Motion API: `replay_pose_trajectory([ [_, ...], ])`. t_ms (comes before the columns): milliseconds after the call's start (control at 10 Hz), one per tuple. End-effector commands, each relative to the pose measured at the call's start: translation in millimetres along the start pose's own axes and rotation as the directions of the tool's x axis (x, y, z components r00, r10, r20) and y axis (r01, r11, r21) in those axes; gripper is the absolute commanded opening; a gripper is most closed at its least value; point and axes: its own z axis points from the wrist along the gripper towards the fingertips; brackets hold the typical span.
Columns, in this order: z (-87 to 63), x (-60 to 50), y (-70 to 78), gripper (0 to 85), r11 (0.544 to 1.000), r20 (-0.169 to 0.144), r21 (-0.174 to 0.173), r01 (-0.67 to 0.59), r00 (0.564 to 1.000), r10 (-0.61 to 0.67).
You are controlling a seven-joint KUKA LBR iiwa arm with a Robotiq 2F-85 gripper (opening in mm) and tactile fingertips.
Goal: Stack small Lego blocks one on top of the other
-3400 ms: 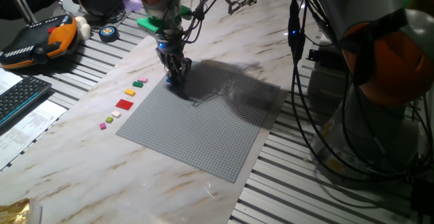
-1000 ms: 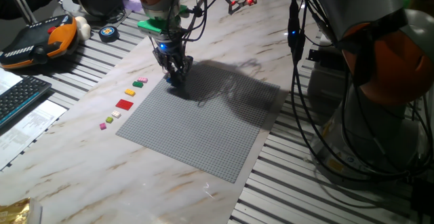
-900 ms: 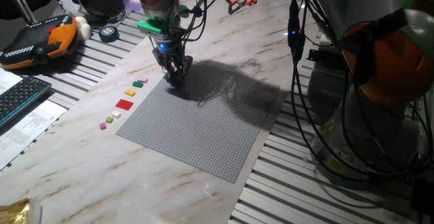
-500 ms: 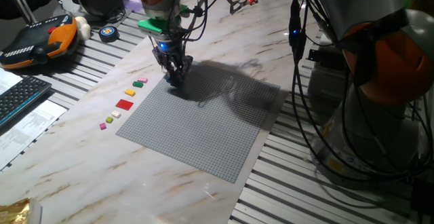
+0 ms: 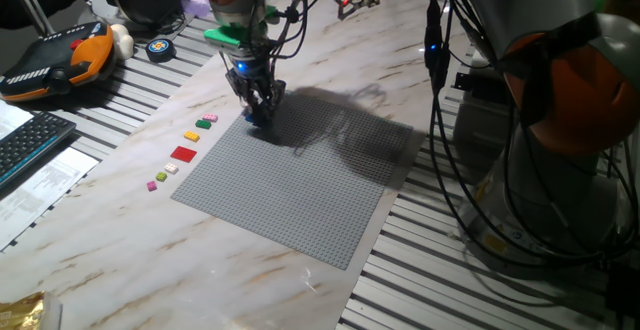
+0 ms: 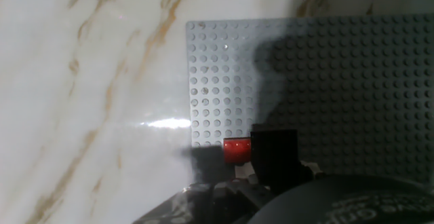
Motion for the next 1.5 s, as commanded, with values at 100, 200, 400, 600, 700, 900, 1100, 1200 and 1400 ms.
replay_pose_trajectory([
  [100, 0.0, -0.3, 0.1, 1.0, 1.000, 0.003, -0.011, -0.022, 1.000, 0.022],
  [200, 0.0, -0.3, 0.1, 1.0, 1.000, -0.004, -0.006, -0.030, 1.000, 0.030],
  [400, 0.0, -0.3, 0.1, 1.0, 0.999, -0.066, 0.009, 0.047, 0.997, -0.046],
  [600, 0.0, -0.3, 0.1, 1.0, 0.995, -0.080, 0.015, 0.100, 0.992, -0.098],
  [700, 0.0, -0.3, 0.1, 1.0, 0.994, -0.064, 0.025, 0.103, 0.993, -0.101],
  [900, 0.0, -0.3, 0.1, 1.0, 0.997, -0.054, 0.031, 0.072, 0.996, -0.070],
  [1100, -0.1, -1.1, 8.6, 1.0, 0.998, -0.054, 0.030, 0.061, 0.997, -0.060],
  [1200, -0.1, -1.8, 12.2, 1.0, 0.997, -0.055, 0.031, 0.064, 0.996, -0.063],
  [1400, 2.7, -4.0, 11.7, 1.0, 0.997, -0.063, 0.020, 0.075, 0.995, -0.073],
])
